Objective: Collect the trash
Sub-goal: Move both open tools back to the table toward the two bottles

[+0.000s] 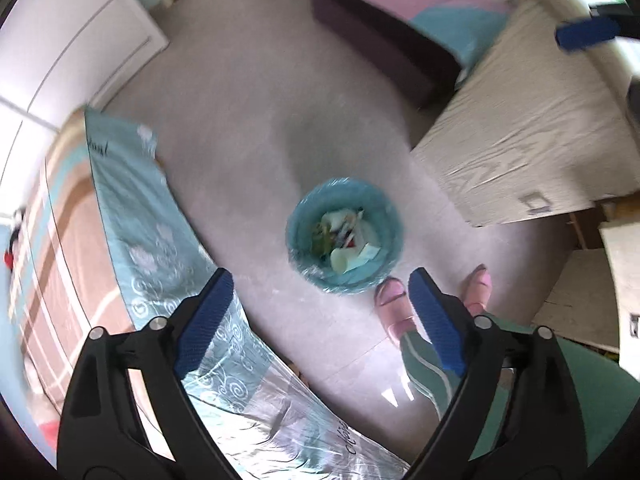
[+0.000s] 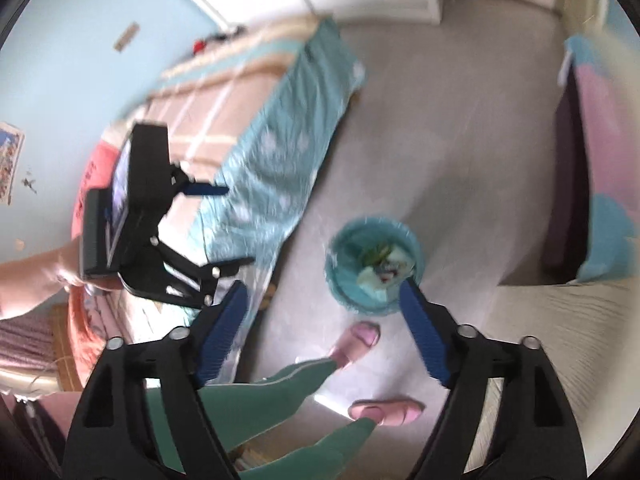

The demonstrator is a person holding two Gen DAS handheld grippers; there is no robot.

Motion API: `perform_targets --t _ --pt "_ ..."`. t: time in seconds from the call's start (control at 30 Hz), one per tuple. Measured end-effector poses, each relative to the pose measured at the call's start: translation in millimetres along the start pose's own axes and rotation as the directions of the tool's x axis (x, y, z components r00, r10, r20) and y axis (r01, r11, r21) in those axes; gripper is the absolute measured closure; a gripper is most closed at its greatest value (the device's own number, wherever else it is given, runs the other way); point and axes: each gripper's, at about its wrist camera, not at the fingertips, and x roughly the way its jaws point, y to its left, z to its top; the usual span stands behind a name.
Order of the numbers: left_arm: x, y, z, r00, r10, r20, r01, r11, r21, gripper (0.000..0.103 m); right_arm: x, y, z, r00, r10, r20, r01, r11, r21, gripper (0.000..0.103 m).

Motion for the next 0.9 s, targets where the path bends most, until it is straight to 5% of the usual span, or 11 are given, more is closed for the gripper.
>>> perform_targets --t 0.13,0.23,0.47,0.7,0.9 --pt "-50 -34 14 0.997 -0.031 0.067 0.025 0.995 0.093 0.011 -78 -11 -29 0.993 -0.005 0.120 -0.007 0.995 0.104 0.013" --pt "-82 -73 32 0.989 -0.081 0.123 0.057 0.980 0.190 0.009 -140 -28 -75 0.981 -0.083 0.177 0.043 0.974 0.223 0.013" --pt "-121 -190 94 0.956 -0.193 0.223 0.084 0.904 0.420 0.008 -239 -73 -201 0.933 -0.300 0.200 0.195 0.887 0.419 0.012" --pt "-149 -330 149 0.927 -0.281 0.249 0.059 0.763 0.644 0.007 -315 -107 -323 0.891 -0.437 0.119 0.307 0.777 0.550 0.010" --pt "-163 -448 175 0.908 -0.353 0.227 0.053 0.634 0.771 0.007 -373 -133 -411 0.826 -0.562 0.047 0.433 0.685 0.586 0.010"
